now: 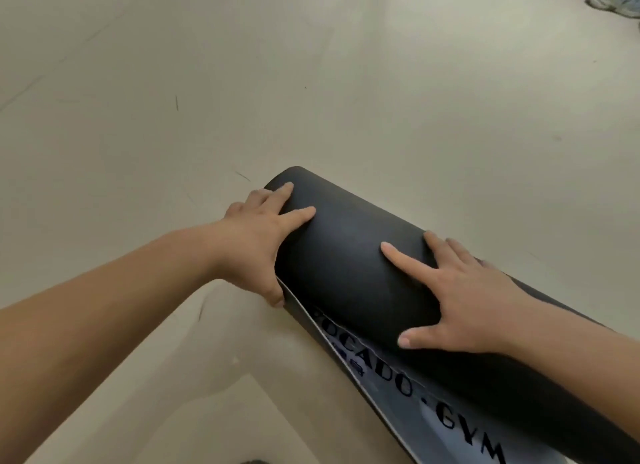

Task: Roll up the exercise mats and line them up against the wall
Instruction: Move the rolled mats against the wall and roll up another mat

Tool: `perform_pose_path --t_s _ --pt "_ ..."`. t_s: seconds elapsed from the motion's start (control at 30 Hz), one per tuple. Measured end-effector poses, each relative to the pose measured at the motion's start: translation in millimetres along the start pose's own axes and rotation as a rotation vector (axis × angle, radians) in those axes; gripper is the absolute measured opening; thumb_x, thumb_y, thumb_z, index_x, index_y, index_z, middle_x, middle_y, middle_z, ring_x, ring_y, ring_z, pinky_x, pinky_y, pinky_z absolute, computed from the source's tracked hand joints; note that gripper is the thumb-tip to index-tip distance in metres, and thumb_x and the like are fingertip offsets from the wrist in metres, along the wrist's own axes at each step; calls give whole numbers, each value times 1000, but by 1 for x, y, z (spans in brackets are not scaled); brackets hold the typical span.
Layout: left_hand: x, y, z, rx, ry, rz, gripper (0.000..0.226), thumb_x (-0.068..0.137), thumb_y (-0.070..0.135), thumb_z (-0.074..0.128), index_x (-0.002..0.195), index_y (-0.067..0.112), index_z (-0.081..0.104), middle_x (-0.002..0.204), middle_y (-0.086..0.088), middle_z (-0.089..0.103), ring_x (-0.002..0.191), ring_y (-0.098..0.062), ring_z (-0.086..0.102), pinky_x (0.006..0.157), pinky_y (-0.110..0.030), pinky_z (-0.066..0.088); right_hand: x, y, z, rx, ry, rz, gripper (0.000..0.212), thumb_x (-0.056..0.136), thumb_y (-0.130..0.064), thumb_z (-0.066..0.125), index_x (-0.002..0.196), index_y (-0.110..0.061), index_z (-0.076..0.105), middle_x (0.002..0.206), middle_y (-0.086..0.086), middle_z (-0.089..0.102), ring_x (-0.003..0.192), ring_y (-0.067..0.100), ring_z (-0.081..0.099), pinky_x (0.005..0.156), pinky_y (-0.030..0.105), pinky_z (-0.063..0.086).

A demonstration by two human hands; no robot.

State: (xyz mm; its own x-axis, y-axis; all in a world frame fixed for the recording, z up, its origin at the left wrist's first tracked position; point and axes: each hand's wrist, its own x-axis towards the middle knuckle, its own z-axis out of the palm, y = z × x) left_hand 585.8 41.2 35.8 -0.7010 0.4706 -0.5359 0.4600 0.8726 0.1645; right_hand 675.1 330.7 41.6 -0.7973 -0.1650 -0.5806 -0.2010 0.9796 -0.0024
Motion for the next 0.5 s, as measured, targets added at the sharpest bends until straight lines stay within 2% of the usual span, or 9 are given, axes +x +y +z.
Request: perform_pose_path --t_s 0.03,0.1,0.17,0.2,0.23,0.3,0.4,0.5 --pt "0 4 -4 0 -71 -11 147 56 68 89 163 43 -7 171 2 -25 158 -23 -18 129 -45 7 1 4 4 -46 1 19 139 62 -88 71 135 -64 -45 169 11 -23 158 37 -8 120 60 29" --pt "3 13 -12 17 -120 -35 143 55 74 88 164 38 2 173 -2 -16 159 -26 -14 129 -47 8 -1 5 12 -109 18 35 153 58 -75 83 132 -60 -49 167 16 -26 157 42 -8 117 64 32" --pt "13 30 -15 154 -9 -5 134 57 72 88 161 31 13 172 -7 -3 159 -32 -7 129 -52 7 -5 3 22 -132 56 14 154 58 -72 85 134 -58 -49 166 20 -21 155 46 -6 115 66 31" --pt "19 39 -11 259 64 45 138 59 66 90 162 30 6 171 -9 -8 158 -35 -11 128 -55 3 -7 1 26 -138 83 -6 153 59 -73 84 135 -58 -49 165 21 -18 154 46 -4 114 64 31" --pt "28 48 -5 346 114 113 147 59 60 92 162 33 -9 171 -11 -17 157 -38 -18 128 -58 -2 -10 -1 31 -141 105 -22 151 60 -75 82 135 -58 -48 165 21 -15 153 47 -2 113 63 30" --pt "46 60 7 441 130 233 163 55 55 96 157 38 -31 168 -16 -27 156 -41 -24 126 -60 -7 -16 -1 37 -147 135 -61 146 62 -79 77 137 -58 -46 165 20 -15 151 46 -1 113 60 27" --pt "60 58 13 454 106 291 171 46 61 97 154 43 -35 170 -21 -10 158 -40 -9 126 -60 -1 -23 11 36 -148 130 -58 143 59 -85 72 141 -58 -43 166 16 -12 152 40 0 117 57 23" --pt "54 53 21 455 179 307 161 50 66 91 156 44 -30 168 -21 5 156 -39 6 124 -62 11 -28 18 34 -93 61 23 151 52 -82 77 136 -60 -46 165 17 -23 155 44 -10 120 65 16"
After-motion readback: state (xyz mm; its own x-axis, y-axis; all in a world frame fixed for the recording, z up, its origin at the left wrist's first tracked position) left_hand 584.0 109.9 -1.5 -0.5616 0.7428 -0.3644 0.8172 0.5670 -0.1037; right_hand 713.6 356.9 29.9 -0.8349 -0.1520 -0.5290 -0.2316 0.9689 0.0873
